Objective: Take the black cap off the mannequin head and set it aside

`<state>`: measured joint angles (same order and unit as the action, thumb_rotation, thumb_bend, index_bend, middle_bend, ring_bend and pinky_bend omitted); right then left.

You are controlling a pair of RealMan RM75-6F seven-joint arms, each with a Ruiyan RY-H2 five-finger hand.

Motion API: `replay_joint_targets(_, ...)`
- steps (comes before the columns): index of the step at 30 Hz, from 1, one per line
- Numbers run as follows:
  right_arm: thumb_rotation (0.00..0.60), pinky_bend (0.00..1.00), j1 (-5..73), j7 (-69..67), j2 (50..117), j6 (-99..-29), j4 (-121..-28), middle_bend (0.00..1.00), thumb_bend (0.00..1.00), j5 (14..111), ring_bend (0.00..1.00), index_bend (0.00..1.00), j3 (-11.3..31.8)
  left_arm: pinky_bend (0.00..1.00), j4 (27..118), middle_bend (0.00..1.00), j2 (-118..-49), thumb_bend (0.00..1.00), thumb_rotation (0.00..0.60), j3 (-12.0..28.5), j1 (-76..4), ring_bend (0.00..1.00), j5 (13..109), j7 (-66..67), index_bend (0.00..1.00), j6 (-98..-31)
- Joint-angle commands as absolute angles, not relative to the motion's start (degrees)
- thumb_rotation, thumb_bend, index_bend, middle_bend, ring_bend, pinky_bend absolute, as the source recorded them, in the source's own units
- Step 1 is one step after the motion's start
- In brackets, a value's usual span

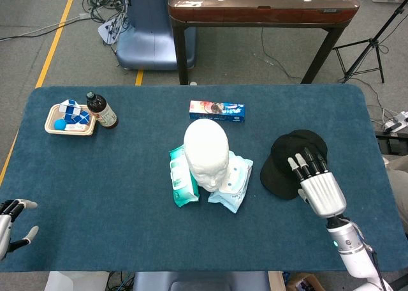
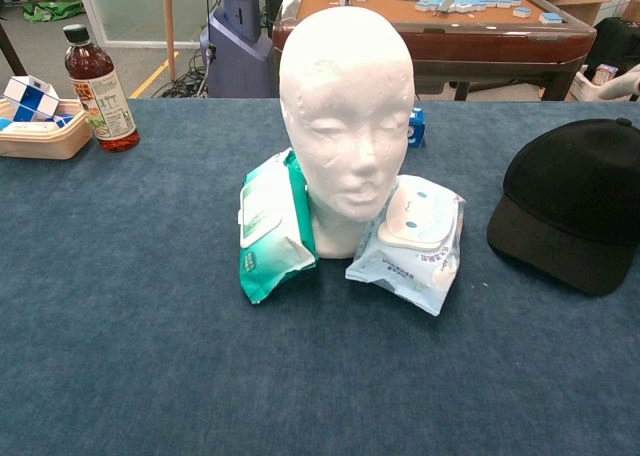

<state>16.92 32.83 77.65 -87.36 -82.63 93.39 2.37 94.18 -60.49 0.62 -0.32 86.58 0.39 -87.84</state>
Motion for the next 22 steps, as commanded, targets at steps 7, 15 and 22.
replay_joint_targets(7, 0.6, 0.18, 9.5, 25.85, 73.63, -92.88, -87.95, 0.23, 0.0, 83.98, 0.07, 0.24, 5.39, 0.37, 93.81, 0.33, -60.61, 0.23, 0.6, 0.99, -0.34, 0.25, 87.05, -0.62, 0.36, -88.64)
replay_joint_targets(15, 0.6, 0.18, 6.14, 18.11, 70.27, -93.2, -89.65, 0.25, 0.09, 79.62, 0.07, 0.28, 6.86, 0.37, 92.09, 0.32, -61.42, 0.23, 0.6, 1.76, -0.16, 0.25, 87.25, -2.02, 0.37, -90.17)
replay_joint_targets(22, 0.6, 0.18, 5.2, 12.15, 69.26, -93.22, -87.67, 0.26, 0.1, 79.91, 0.07, 0.3, 7.57, 0.37, 92.36, 0.32, -61.6, 0.23, 0.6, 2.04, -0.95, 0.25, 86.38, -0.86, 0.37, -88.6)
